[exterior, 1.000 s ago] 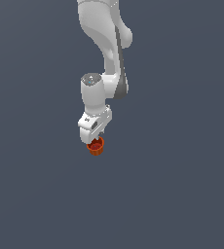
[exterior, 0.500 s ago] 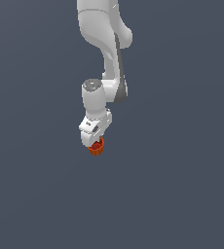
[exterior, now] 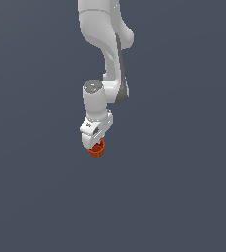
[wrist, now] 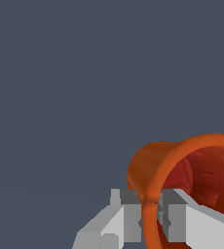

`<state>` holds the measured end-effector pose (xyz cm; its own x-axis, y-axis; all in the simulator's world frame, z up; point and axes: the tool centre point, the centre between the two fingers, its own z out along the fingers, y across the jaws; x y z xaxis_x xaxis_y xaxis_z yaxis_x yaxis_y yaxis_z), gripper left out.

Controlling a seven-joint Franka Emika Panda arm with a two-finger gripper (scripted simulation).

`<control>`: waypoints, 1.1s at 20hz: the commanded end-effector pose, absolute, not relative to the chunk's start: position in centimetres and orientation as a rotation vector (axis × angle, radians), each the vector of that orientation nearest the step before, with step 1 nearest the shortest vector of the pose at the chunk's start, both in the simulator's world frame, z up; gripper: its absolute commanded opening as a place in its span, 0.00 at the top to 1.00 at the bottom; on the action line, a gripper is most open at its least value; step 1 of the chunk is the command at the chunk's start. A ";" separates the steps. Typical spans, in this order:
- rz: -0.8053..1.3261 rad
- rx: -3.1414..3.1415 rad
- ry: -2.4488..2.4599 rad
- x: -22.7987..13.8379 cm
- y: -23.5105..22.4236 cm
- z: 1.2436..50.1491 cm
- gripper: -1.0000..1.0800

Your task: Pick up the object and move it to a goal position.

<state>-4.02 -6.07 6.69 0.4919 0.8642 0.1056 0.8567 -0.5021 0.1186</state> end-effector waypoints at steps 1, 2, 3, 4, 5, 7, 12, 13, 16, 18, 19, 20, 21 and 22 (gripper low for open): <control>0.234 2.669 1.542 -4.0 -6.0 6.8 1.00; 0.234 2.669 1.542 -4.1 -5.9 6.9 1.00; 0.234 2.669 1.542 -4.1 -5.8 7.0 1.00; 0.234 2.669 1.542 -4.2 -5.7 7.2 1.00; 0.234 2.669 1.542 -4.3 -5.6 7.4 1.00; 0.234 2.669 1.542 -4.5 -5.2 7.9 1.00; 0.232 2.668 1.542 -5.2 -3.8 10.0 1.00; 0.232 2.668 1.542 -5.4 -3.5 10.6 1.00; 0.232 2.668 1.542 -6.1 -2.3 12.4 1.00; 0.231 2.667 1.542 -6.6 -1.3 13.9 1.00; 0.231 2.667 1.542 -6.9 -0.8 14.7 1.00; 0.231 2.667 1.542 -7.2 -0.3 15.5 1.00; 0.231 2.667 1.542 -7.5 0.3 16.3 1.00; 0.230 2.667 1.542 -7.8 0.8 17.1 1.00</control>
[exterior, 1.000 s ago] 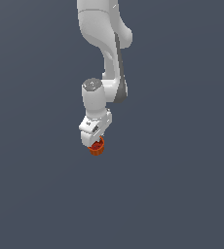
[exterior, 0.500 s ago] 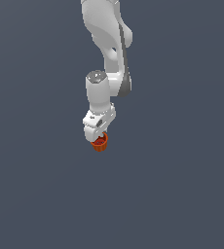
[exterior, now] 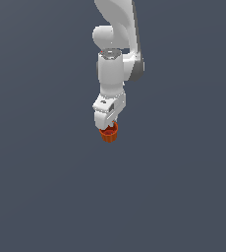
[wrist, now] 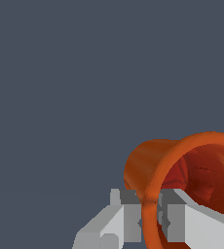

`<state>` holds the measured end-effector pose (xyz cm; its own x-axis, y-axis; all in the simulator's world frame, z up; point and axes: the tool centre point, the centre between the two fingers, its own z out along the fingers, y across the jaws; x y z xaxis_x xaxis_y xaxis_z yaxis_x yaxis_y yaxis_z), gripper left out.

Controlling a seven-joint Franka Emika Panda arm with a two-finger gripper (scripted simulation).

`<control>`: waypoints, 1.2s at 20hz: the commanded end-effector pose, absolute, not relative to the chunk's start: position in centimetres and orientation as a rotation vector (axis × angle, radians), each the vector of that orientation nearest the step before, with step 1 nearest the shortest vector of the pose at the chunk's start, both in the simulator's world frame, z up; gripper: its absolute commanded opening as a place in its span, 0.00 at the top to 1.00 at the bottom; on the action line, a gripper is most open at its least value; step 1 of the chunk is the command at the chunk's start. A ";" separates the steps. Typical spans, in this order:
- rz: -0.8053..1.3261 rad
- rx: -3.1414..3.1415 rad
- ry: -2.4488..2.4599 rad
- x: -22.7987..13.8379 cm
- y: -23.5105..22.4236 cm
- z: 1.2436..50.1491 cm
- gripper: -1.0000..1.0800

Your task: Pick up the object and move it to a goal position.

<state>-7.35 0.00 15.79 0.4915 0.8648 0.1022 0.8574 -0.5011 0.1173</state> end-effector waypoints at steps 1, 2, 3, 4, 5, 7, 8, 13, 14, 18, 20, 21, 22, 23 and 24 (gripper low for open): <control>0.230 2.667 1.542 -8.0 1.4 17.9 1.00; 0.230 2.667 1.542 -8.3 1.9 18.8 1.00; 0.230 2.667 1.542 -8.6 2.5 19.6 1.00; 0.230 2.667 1.542 -8.9 3.1 20.5 1.00; 0.230 2.667 1.542 -9.2 3.6 21.4 1.00; 0.230 2.667 1.543 -9.8 4.9 23.2 1.00; 0.230 2.667 1.543 -10.1 5.5 24.1 1.00; 0.231 2.667 1.544 -11.7 8.6 29.0 1.00; 0.231 2.667 1.544 -12.0 9.2 29.9 1.00; 0.231 2.668 1.545 -13.1 11.5 33.4 1.00; 0.231 2.668 1.545 -13.5 12.5 35.0 1.00; 0.231 2.668 1.545 -13.7 13.0 35.7 1.00; 0.231 2.668 1.545 -13.9 13.5 36.5 1.00; 0.231 2.668 1.545 -14.1 13.9 37.1 1.00; 0.231 2.668 1.545 -14.3 14.3 37.8 1.00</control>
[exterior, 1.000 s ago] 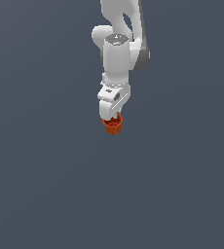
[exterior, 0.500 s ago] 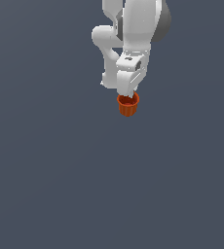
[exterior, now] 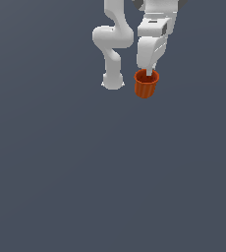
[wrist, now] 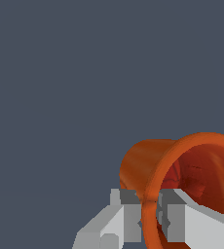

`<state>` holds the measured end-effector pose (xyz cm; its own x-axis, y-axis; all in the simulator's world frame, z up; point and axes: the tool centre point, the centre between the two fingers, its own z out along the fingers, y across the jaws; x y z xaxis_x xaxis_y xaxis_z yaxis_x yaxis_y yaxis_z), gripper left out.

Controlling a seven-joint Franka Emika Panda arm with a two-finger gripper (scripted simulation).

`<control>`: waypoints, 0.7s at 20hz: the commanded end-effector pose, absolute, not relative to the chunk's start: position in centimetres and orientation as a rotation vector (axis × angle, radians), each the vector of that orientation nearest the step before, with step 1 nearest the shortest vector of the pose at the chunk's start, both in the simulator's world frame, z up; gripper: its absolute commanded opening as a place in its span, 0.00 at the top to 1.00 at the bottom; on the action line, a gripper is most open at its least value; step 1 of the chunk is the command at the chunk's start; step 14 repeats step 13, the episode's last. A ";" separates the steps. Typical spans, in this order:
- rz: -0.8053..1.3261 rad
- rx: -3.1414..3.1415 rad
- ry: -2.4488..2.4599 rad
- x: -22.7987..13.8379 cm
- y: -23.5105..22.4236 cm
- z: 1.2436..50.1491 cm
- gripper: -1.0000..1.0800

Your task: Pick up the object and move it to a goal position.

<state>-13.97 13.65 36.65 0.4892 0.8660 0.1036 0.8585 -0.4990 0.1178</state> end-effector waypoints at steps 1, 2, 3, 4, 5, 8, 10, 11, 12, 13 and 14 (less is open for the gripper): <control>0.232 2.668 1.544 -14.4 14.6 38.4 1.00; 0.232 2.668 1.544 -14.6 15.0 38.9 1.00; 0.232 2.668 1.544 -14.7 15.3 39.4 1.00; 0.232 2.668 1.544 -14.8 15.6 39.8 1.00; 0.232 2.668 1.544 -14.9 15.9 40.2 1.00; 0.233 2.669 1.543 -15.0 16.4 41.1 1.00; 0.233 2.669 1.543 -15.1 16.7 41.5 1.00; 0.233 2.669 1.543 -15.1 16.7 41.6 1.00; 0.233 2.670 1.543 -15.1 16.8 41.7 1.00; 0.233 2.670 1.543 -15.1 16.8 41.7 1.00; 0.233 2.670 1.543 -15.1 16.8 41.7 1.00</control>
